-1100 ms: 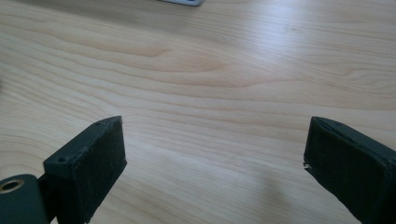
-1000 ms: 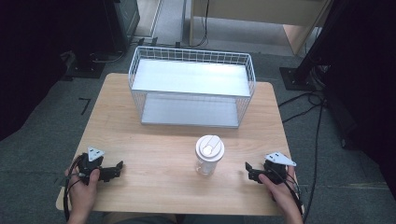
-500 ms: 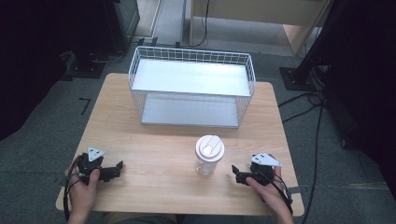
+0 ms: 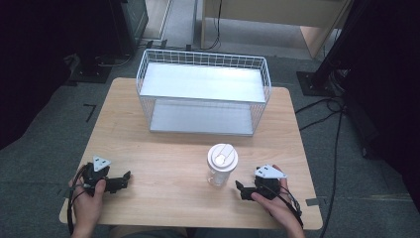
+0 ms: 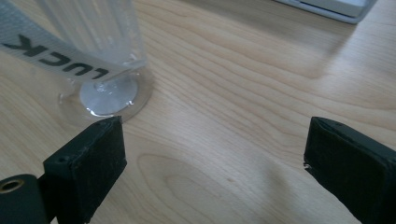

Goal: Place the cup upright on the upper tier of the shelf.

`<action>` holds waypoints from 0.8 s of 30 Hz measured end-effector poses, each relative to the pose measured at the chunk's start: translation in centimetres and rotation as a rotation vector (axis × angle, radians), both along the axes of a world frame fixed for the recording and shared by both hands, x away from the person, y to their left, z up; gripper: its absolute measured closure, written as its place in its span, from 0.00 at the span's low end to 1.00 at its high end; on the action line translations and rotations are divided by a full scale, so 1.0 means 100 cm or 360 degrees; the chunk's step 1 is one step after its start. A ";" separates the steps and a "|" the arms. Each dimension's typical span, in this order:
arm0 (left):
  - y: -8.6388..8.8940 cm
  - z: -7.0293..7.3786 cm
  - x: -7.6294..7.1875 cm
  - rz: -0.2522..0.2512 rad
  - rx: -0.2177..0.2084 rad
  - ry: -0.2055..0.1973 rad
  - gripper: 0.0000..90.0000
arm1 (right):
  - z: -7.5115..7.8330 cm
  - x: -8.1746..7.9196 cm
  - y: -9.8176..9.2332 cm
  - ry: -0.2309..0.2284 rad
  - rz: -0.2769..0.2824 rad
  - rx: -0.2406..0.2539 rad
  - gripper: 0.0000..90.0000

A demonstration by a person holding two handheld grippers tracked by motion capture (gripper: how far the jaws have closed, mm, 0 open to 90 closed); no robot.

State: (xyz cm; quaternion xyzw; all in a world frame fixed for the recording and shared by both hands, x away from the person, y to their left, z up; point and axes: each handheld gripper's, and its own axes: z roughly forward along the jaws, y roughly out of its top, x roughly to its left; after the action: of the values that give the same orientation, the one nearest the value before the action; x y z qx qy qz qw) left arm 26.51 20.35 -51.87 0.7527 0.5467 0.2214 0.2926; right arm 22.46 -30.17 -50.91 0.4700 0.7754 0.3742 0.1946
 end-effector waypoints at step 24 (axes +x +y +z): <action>0.000 0.000 0.000 0.0000 0.0000 0.0000 0.00 | 0.009 -0.006 0.049 -0.0030 0.0152 0.0195 0.06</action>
State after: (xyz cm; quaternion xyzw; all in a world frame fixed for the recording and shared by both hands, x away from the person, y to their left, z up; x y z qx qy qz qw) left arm 26.52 20.36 -51.87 0.7528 0.5466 0.2212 0.2925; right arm 21.85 -25.31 -50.03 0.4400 0.7707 0.4342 0.1548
